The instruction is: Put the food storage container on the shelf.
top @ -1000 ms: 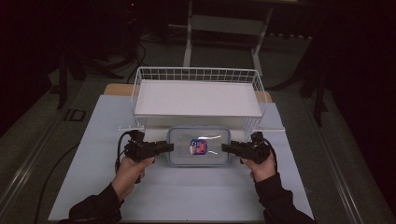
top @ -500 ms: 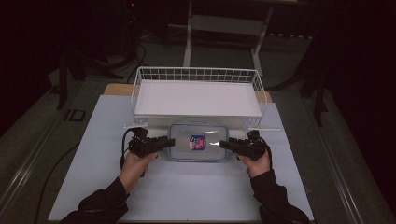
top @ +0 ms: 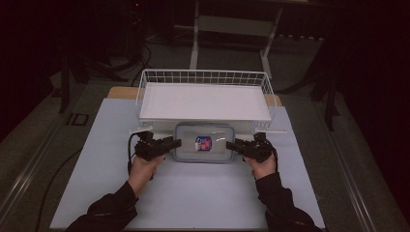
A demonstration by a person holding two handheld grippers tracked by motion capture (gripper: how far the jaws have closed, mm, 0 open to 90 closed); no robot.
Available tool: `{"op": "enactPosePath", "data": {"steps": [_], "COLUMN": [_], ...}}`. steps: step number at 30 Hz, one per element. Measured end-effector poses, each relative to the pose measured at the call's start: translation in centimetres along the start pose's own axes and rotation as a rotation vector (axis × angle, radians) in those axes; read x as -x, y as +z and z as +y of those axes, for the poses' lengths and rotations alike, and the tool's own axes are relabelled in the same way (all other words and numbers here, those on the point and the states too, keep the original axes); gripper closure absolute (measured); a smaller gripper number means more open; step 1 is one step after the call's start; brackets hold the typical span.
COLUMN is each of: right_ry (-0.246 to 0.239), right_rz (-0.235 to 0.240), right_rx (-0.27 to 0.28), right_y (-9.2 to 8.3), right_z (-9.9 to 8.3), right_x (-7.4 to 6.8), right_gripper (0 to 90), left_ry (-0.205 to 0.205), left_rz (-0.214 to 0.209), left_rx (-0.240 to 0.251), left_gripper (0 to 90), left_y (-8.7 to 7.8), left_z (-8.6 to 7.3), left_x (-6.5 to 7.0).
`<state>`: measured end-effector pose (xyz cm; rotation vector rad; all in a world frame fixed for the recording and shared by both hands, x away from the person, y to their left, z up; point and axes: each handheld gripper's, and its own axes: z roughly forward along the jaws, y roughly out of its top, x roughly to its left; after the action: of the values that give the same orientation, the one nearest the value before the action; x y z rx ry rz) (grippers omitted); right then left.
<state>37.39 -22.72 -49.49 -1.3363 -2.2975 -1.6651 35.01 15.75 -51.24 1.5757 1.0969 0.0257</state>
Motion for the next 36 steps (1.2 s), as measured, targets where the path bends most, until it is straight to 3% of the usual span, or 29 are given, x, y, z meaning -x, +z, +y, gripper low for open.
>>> {"op": "enactPosePath", "data": {"steps": [6, 14, 15, 17, 20, 21, 24, 25, 34, 35, 36], "right_ry": [0.006, 0.043, 0.026, 0.011, 0.019, 0.018, 0.021, -0.03, 0.001, -0.041, -0.041], "right_rz": [0.007, -0.007, -0.042, -0.067, -0.057, -0.064, -0.089, -0.109, -0.152, -0.138, -0.138], "right_rx": [0.001, 0.006, 0.002, -0.017, -0.002, 0.013, 0.007, 0.02, 0.005, 0.033, 0.033], "right_y": [0.1, 0.3, 0.4, 0.8, 1.1, 1.0, 1.1, 1.3, 1.4, 1.2, 1.2], "right_z": [0.0, 0.2, 0.3, 0.2, 0.1, 0.2, 0.3, 0.5, 0.7, 0.7, 0.7], "right_x": [0.3, 0.4, 0.2, 0.2, 0.6, 0.6, 0.1, 0.0, -0.5, -0.5, -0.5], "right_gripper": [50.3, 48.3, 49.4, 47.0, 44.3, 45.4, 45.0, 45.3, 43.7, 42.1, 42.1], "left_ry": [0.011, -0.004, -0.006, 0.001, 0.025, 0.042, 0.053, 0.057, 0.068, 0.066, 0.073], "left_rz": [0.01, 0.007, 0.029, 0.048, 0.065, 0.091, 0.105, 0.115, 0.132, 0.121, 0.119], "left_rx": [0.027, 0.081, 0.081, 0.078, 0.096, 0.094, 0.102, 0.102, 0.079, 0.084, 0.082], "left_gripper": [49.2, 46.3, 45.1, 43.1, 47.3, 47.5, 47.3, 45.2, 36.6, 34.5, 34.5], "left_y": [0.2, 0.7, 0.9, 1.0, 1.0, 1.1, 1.2, 1.2, 1.0, 0.8, 0.7], "left_z": [-0.2, -0.7, -1.0, -1.2, -1.2, -0.9, -0.9, -0.9, -0.8, -0.8, -0.8], "left_x": [0.2, 0.0, -0.2, -0.4, -0.2, 0.0, 0.2, 0.1, 0.3, 0.4, 0.6]}}
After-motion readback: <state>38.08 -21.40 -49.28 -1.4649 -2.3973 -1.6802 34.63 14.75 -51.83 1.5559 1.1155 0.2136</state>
